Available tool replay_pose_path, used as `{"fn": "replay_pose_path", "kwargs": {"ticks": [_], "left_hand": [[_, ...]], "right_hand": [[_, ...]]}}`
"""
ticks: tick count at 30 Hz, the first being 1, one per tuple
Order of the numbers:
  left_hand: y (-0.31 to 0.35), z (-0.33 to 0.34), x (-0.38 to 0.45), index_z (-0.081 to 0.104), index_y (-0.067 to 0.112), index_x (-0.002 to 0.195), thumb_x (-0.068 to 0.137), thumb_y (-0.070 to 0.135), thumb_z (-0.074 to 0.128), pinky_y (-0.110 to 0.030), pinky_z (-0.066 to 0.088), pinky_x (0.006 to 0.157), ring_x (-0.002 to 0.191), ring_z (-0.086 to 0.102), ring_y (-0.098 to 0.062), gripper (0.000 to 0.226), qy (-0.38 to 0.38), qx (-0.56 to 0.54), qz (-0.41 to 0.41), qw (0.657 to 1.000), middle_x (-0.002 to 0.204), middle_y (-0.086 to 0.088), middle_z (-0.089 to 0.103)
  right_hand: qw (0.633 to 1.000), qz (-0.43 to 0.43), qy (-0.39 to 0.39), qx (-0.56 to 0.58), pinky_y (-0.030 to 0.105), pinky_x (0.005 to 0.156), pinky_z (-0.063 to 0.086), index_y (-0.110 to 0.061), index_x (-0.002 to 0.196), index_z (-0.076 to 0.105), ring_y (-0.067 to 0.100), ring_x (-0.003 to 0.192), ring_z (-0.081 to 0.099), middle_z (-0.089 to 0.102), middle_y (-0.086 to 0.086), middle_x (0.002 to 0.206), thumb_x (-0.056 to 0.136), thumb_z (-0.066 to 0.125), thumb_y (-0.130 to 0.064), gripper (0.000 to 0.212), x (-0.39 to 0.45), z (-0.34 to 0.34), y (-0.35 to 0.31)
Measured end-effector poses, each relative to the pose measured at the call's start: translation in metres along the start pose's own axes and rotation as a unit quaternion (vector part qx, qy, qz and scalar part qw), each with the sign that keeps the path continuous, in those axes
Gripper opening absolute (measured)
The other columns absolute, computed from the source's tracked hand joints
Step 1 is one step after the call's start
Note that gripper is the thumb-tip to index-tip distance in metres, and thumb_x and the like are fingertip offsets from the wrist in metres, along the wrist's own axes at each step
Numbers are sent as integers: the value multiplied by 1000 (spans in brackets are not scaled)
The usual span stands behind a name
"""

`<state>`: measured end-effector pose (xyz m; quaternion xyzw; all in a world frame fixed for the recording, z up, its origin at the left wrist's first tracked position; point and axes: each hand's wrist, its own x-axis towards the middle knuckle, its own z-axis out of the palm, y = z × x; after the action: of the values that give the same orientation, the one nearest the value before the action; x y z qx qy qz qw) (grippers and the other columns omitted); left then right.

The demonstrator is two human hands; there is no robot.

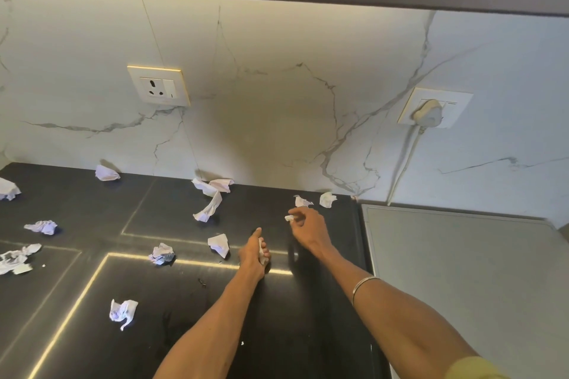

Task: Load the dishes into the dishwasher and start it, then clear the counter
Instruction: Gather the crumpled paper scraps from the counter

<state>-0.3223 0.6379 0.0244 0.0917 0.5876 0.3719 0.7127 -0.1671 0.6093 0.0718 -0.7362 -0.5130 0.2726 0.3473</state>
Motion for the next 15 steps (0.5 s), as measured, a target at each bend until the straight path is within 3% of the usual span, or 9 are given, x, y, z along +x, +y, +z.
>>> {"fn": "replay_pose_path", "kwargs": {"ticks": [3, 7, 10, 13, 15], "left_hand": [[8, 4, 8, 57, 13, 69, 90, 30, 70, -19, 33, 34, 40, 38, -8, 30, -27, 12, -8, 1000, 55, 0, 49], [12, 10, 12, 50, 14, 66, 94, 44, 62, -18, 28, 31, 35, 35, -7, 42, -65, -29, -7, 997, 52, 0, 46], [7, 14, 8, 46, 16, 62, 95, 52, 55, -17, 25, 29, 32, 34, -6, 49, -69, -50, -5, 996, 48, 1, 43], [5, 15, 6, 51, 16, 65, 94, 49, 57, -18, 24, 29, 33, 35, -6, 45, -37, -75, 1, 997, 51, 2, 46], [5, 15, 7, 52, 16, 65, 94, 48, 57, -18, 23, 29, 33, 36, -7, 43, -27, -96, 0, 995, 51, 2, 48]], "right_hand": [[998, 29, -33, -49, 34, 97, 51, -23, 130, 56, 16, 114, 55, 55, 0, 128, 80, 68, -6, 54, 21, -7, 10], [990, 22, -75, -119, 40, 98, 50, -22, 141, 48, 26, 124, 50, 41, 2, 142, 76, 60, 12, 74, 45, -3, 14], [969, 9, -124, -213, 39, 101, 46, -17, 143, 49, 31, 126, 51, 38, 8, 148, 85, 58, 6, 63, 55, 3, 17], [964, 11, -92, -248, 39, 90, 50, -8, 125, 61, 36, 112, 57, 43, 14, 134, 86, 57, 5, 41, 56, 8, 17], [968, 25, -65, -243, 39, 84, 50, -7, 125, 54, 38, 106, 57, 42, 18, 132, 86, 58, 5, 41, 50, 9, 17]]}}
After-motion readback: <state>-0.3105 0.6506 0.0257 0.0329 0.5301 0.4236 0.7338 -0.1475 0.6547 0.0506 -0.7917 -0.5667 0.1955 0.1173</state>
